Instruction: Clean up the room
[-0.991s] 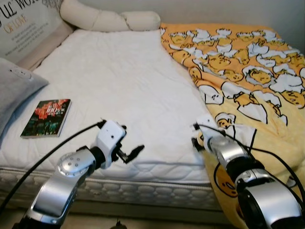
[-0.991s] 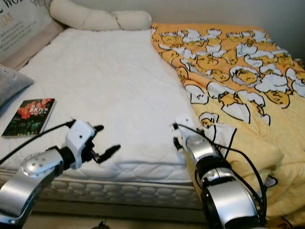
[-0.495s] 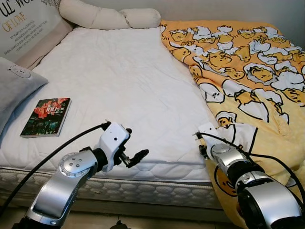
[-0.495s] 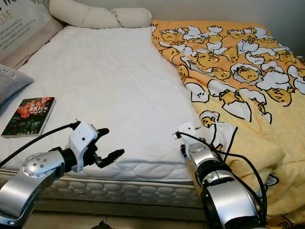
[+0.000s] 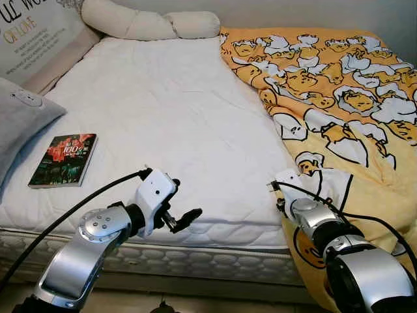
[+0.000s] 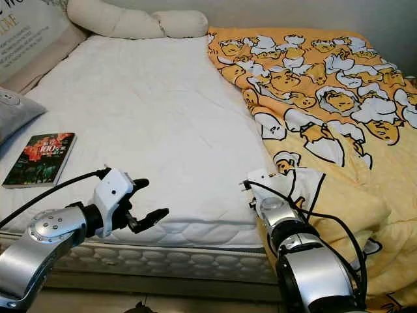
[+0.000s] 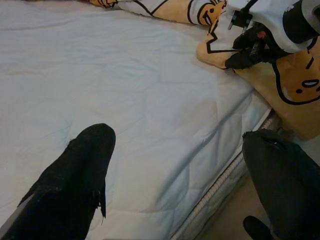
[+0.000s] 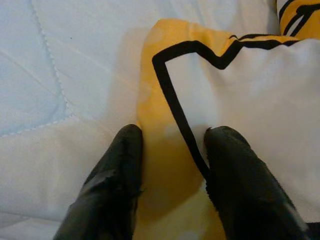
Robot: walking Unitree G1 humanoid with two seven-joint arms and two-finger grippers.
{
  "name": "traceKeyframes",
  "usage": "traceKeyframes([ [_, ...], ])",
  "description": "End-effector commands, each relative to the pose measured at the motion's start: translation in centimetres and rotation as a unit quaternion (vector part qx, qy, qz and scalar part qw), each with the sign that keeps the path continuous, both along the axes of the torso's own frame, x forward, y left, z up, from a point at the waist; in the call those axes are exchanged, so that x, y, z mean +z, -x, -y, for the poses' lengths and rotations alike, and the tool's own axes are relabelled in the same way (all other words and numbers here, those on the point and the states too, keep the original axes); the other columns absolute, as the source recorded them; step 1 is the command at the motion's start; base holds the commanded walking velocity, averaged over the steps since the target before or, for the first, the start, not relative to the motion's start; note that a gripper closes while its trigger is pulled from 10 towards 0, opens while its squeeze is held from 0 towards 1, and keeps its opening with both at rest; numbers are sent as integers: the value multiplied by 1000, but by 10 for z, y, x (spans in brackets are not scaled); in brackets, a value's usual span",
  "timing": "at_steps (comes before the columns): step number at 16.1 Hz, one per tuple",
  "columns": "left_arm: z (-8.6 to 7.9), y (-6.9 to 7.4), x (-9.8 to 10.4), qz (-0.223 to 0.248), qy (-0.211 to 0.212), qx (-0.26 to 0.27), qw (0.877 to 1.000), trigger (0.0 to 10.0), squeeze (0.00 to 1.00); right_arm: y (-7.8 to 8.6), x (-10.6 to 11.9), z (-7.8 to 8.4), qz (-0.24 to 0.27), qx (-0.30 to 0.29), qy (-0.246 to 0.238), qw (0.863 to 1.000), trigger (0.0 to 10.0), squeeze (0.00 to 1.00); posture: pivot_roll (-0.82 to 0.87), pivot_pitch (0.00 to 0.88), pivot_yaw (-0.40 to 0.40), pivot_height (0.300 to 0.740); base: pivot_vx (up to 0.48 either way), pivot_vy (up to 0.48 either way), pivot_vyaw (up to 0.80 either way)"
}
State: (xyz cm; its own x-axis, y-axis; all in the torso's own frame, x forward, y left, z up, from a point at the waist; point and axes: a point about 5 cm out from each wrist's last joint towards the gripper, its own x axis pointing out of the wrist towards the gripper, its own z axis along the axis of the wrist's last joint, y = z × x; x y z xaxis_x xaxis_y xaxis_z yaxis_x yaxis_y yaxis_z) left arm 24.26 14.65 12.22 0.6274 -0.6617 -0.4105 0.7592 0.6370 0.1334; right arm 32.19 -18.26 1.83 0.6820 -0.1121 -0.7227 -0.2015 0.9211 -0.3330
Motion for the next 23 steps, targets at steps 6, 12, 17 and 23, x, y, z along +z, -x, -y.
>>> traceKeyframes([
  [6,0,1,0,-4,-4,-10,1000,10000,725,-1,1,0,10,-17,-25,999,0,0,72,0,35,740,0,0,0],
  [12,1,0,-1,-2,-3,-9,1000,10000,718,0,0,1,10,-22,-33,999,0,0,65,0,31,740,0,0,0],
  [17,1,-2,-1,-1,-2,-8,1000,10000,729,-2,2,3,13,-22,-42,999,0,0,62,0,29,740,0,0,0],
  [23,0,2,-3,-5,0,-2,1000,10000,729,3,6,-36,25,155,-258,953,0,0,52,0,26,740,0,0,0],
])
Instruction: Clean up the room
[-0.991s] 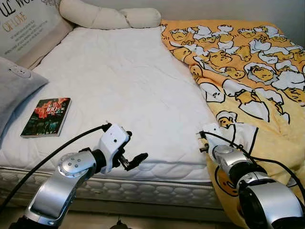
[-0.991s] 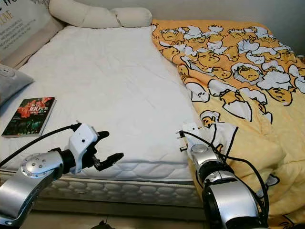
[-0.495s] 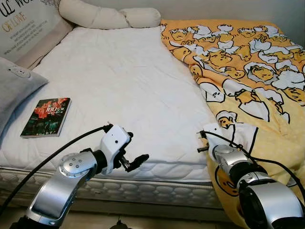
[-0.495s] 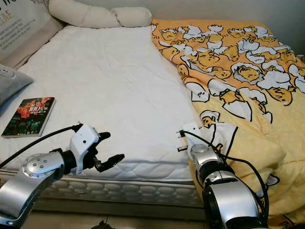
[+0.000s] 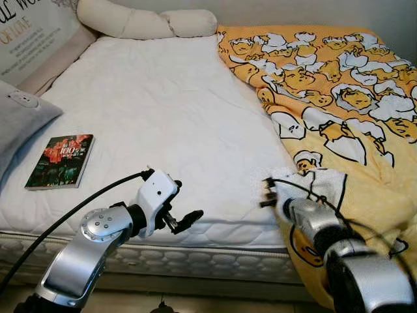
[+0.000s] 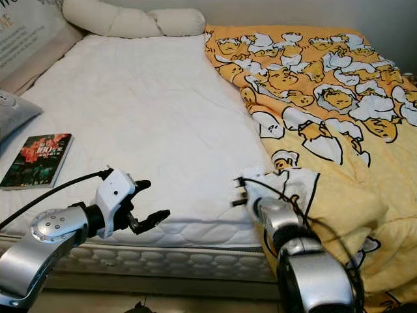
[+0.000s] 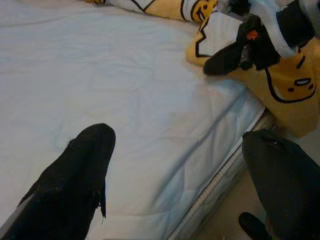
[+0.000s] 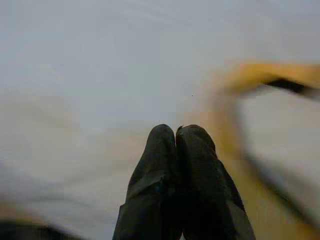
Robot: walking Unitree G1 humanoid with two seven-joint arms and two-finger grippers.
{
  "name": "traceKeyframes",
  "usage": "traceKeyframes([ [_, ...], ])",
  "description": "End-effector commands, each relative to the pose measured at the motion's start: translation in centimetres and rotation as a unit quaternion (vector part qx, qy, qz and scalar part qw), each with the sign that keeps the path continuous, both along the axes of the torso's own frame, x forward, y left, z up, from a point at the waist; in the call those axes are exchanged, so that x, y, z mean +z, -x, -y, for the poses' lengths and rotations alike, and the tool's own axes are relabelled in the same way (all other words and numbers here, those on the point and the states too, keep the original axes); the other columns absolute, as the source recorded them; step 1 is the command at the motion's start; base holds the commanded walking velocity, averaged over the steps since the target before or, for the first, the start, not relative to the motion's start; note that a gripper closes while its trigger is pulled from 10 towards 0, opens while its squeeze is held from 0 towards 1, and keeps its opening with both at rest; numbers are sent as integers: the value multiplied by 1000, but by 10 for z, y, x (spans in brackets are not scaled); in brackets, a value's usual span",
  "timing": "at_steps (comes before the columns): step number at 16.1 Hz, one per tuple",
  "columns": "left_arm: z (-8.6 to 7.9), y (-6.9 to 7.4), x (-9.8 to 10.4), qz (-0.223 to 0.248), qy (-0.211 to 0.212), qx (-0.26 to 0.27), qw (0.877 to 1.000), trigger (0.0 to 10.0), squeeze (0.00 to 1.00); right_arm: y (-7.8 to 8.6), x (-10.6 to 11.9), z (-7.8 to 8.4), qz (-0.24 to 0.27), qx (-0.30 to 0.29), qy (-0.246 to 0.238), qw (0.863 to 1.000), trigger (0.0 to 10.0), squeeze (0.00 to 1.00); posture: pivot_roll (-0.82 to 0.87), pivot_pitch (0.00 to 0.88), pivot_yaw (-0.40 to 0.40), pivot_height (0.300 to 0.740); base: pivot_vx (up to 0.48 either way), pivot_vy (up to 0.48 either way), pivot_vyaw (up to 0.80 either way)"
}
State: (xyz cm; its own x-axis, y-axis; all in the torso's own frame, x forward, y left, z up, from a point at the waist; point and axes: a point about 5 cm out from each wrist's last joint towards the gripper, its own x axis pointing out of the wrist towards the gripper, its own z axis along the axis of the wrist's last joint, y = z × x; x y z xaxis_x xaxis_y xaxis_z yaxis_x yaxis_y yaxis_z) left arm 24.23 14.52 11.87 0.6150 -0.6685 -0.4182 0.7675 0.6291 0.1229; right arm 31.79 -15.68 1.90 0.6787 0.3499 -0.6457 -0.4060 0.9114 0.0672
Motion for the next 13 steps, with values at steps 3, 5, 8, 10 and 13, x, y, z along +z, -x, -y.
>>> traceKeyframes([
  [3,1,14,-5,-16,4,-1,1000,10000,729,41,12,-30,9,254,-137,957,0,0,35,0,25,740,0,0,0],
  [5,8,31,-12,-42,12,-14,999,10000,729,86,31,-43,-9,351,-190,917,0,0,16,37,30,740,0,0,0],
  [8,12,41,-15,-53,19,-16,998,10000,729,86,31,-44,26,299,-152,942,10000,0,15,49,32,740,0,0,0],
  [10,13,42,-14,-54,19,-15,998,10000,725,79,32,-43,32,241,-138,960,10000,0,22,54,31,740,0,0,0],
  [13,12,36,-11,-37,11,0,999,10000,722,45,35,-35,73,134,-26,988,10000,1000,54,33,18,740,0,0,0],
])
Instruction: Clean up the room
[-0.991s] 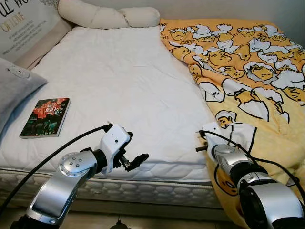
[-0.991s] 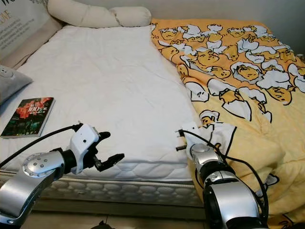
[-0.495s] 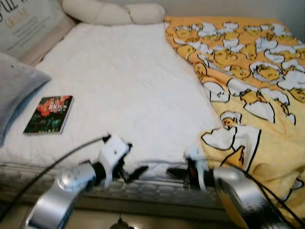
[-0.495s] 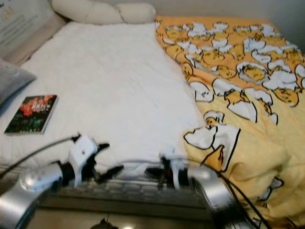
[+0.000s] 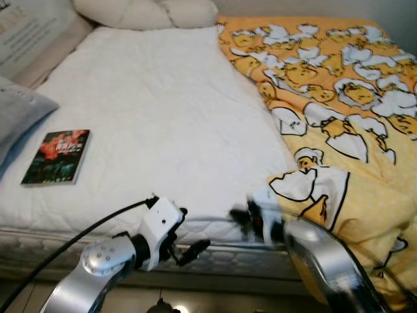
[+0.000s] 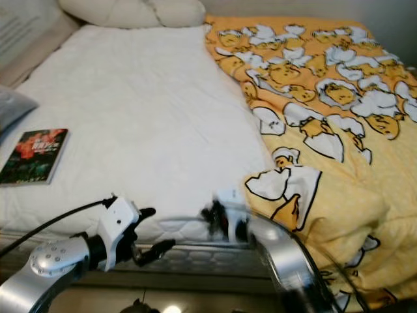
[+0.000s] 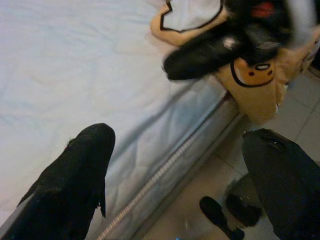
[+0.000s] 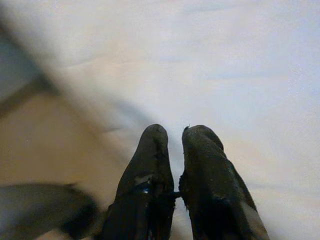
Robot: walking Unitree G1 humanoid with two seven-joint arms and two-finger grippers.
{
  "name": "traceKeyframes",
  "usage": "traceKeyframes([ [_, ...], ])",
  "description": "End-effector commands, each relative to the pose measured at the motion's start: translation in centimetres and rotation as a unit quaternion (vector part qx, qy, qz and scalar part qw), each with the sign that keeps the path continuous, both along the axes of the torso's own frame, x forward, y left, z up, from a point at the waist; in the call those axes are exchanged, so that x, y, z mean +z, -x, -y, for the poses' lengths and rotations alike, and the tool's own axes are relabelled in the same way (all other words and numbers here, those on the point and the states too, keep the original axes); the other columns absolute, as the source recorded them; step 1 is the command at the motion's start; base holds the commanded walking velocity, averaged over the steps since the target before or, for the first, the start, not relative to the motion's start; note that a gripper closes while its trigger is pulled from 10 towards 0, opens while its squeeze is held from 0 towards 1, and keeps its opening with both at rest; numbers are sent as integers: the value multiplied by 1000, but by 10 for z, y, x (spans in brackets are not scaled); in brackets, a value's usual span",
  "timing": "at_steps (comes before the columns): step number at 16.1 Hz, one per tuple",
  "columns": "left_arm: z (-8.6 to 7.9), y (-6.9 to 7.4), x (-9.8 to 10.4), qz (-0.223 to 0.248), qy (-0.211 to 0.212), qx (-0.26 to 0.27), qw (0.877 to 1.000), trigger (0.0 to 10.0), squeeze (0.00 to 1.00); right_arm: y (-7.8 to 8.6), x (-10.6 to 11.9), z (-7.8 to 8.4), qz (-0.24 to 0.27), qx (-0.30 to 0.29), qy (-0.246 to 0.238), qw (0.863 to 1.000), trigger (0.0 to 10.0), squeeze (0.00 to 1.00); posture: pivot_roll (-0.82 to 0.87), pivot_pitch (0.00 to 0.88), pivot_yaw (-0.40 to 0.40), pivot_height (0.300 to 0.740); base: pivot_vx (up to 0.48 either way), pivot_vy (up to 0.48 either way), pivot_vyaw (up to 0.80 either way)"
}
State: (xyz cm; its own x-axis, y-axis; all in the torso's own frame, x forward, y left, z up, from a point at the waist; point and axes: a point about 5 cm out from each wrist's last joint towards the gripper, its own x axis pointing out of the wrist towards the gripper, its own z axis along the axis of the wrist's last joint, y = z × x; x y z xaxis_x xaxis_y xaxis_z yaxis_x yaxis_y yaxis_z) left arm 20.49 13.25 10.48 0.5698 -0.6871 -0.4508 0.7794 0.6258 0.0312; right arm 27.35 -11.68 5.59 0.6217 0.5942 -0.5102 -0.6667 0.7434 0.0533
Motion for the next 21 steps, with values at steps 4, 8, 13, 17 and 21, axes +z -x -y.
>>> traceKeyframes([
  [4,-5,-12,9,35,-19,18,999,10000,718,-49,0,15,50,-116,142,982,10000,1000,98,6,12,740,0,0,0],
  [8,-11,-17,10,36,-26,23,999,10000,729,-67,-3,18,61,-139,242,958,10000,1000,92,0,30,740,0,0,0],
  [13,-7,-21,9,33,-26,15,999,10000,733,-74,-6,30,66,-157,298,939,10000,1000,81,15,43,740,0,0,0],
  [17,-9,-23,9,35,-27,17,999,10000,733,-70,-14,37,57,-158,335,927,10000,839,80,30,30,740,0,0,0],
  [21,-6,-21,10,32,-23,11,999,10000,729,-60,-26,45,28,-165,351,921,10000,0,82,41,28,740,0,0,0],
])
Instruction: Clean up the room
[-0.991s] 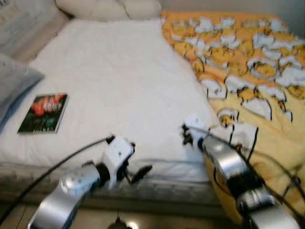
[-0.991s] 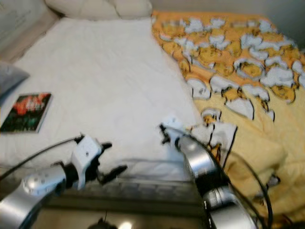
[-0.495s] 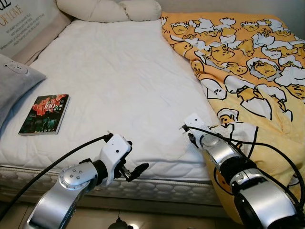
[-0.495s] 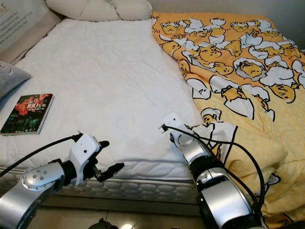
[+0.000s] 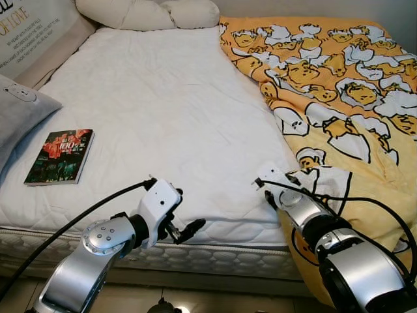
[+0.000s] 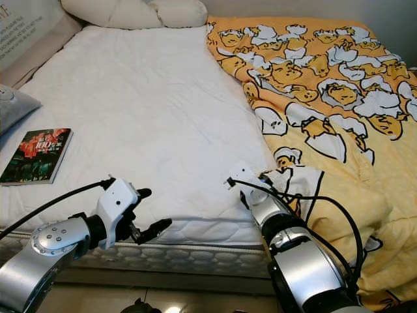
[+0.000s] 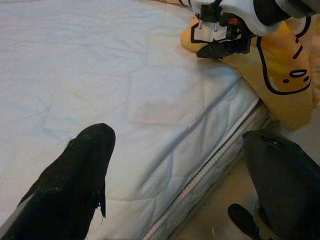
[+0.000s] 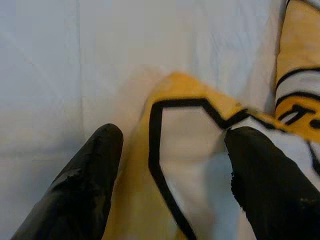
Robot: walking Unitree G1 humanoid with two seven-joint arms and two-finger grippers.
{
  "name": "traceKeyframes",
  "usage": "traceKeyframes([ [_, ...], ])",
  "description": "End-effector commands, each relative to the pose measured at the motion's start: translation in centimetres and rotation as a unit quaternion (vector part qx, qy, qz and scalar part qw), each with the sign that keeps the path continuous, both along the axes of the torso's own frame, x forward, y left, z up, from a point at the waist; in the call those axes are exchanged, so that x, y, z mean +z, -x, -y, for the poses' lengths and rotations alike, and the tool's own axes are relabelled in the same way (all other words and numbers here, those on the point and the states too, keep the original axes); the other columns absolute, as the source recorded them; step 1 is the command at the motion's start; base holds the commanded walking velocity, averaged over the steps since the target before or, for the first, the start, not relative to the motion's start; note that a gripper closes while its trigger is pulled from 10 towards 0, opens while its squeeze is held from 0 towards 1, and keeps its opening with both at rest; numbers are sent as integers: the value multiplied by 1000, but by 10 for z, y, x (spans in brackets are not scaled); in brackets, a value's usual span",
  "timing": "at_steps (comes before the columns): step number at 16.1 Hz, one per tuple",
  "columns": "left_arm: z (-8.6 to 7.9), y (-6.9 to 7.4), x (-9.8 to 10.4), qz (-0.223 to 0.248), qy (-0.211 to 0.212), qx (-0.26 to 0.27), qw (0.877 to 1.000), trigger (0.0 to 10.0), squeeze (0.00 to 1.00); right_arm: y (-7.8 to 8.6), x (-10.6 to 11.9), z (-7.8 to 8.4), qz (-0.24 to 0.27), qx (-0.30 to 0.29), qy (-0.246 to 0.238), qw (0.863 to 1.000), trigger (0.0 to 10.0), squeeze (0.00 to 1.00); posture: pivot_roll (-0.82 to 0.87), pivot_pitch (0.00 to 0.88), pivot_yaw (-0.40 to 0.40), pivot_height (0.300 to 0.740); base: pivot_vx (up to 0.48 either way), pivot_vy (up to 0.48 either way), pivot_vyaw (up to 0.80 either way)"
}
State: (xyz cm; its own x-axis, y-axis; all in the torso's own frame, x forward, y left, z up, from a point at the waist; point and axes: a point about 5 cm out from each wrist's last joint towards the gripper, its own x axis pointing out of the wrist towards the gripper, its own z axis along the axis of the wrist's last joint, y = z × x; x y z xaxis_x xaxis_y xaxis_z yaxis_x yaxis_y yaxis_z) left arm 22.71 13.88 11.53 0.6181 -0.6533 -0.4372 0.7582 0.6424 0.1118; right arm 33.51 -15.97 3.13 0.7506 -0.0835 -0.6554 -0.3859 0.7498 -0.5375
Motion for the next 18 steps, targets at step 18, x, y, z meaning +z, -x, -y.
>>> traceKeyframes([
  [18,2,9,0,-20,1,-29,999,10000,737,13,-14,12,-22,-59,-39,997,0,0,99,28,31,740,0,0,0],
])
